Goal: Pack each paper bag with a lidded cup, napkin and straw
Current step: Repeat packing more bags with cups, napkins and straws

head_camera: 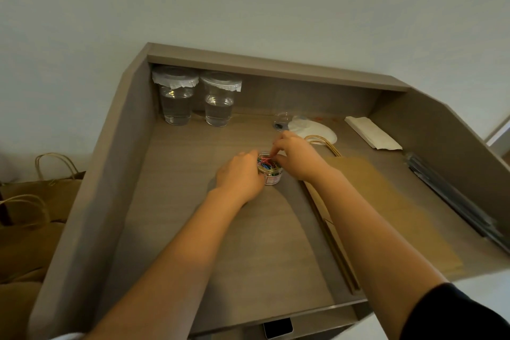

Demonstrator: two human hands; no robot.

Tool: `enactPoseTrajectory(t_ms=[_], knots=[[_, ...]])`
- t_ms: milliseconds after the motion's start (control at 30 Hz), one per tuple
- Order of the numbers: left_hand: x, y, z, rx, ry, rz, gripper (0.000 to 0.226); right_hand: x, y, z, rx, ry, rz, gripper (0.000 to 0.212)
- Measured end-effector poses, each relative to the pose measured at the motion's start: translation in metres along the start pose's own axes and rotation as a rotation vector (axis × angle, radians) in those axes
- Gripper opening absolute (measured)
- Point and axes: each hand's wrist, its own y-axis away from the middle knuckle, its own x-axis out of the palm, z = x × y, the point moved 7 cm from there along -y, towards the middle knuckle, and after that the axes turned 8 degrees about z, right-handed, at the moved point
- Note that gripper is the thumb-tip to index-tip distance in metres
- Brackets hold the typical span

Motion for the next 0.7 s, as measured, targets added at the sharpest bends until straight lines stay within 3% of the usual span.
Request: enactPoseTrajectory(t_ms=[500, 600, 700], knots=[[0.001, 0.001, -0.002, -0.017, 0.029, -0.016, 0.04, 0.002, 0.007, -0.002, 0.043, -0.072, -0.012, 0.016], [-0.003, -0.001, 0.001, -0.007, 0.175, -0.089, 0.042, -0.004, 0.014, -0.005, 0.036, -0.17, -0.027, 0.012], [-0.003, -0.004, -0.003, 0.062, 0.5, -0.127, 0.037, -0.006, 0.021, -0.006, 0.016, -0.27, -0.009, 0.006]])
